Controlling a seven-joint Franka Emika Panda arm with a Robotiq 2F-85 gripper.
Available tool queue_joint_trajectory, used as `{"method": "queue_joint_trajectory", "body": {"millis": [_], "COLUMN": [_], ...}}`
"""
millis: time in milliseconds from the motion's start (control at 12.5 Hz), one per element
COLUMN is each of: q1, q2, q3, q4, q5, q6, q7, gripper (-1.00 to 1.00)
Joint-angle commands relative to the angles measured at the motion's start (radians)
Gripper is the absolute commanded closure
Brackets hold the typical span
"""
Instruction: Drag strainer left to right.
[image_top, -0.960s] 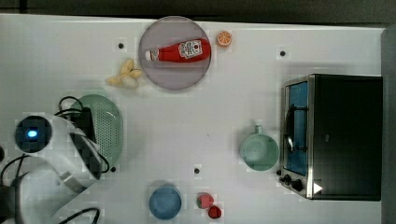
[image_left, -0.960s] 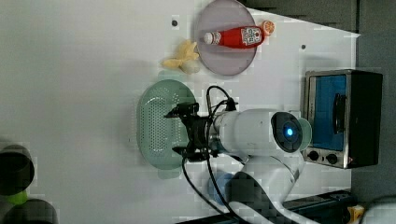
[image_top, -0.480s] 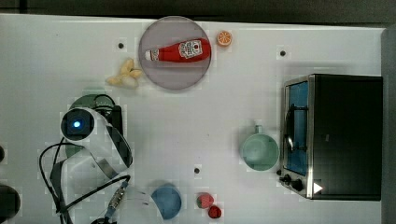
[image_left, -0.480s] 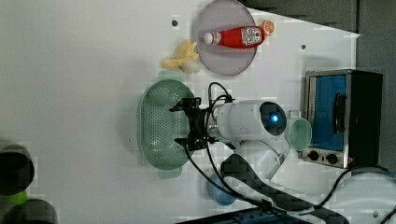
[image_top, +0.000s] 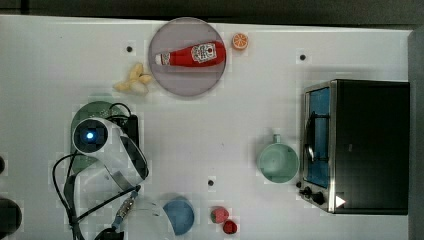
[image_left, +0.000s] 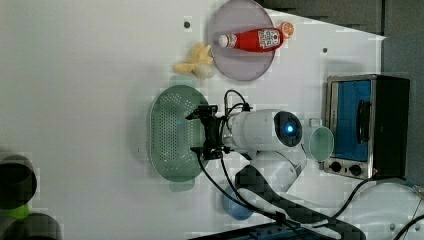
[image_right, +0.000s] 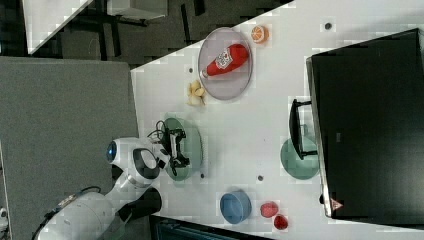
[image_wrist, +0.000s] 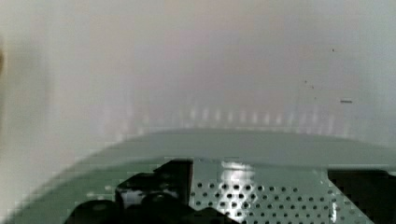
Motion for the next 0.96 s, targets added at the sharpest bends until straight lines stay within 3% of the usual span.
{"method": "queue_joint_trajectory", "body": {"millis": [80,960], "q1": [0.000,-0.031], "q2": [-0.046,-0.154], "q3": [-0.040,-0.240], "q4": [-0.028,-0.158], "q5": [0.022,0.019], "q6": [-0.025,-0.024], "q7": [0.048,-0.150], "gripper": [-1.00,-1.00]}}
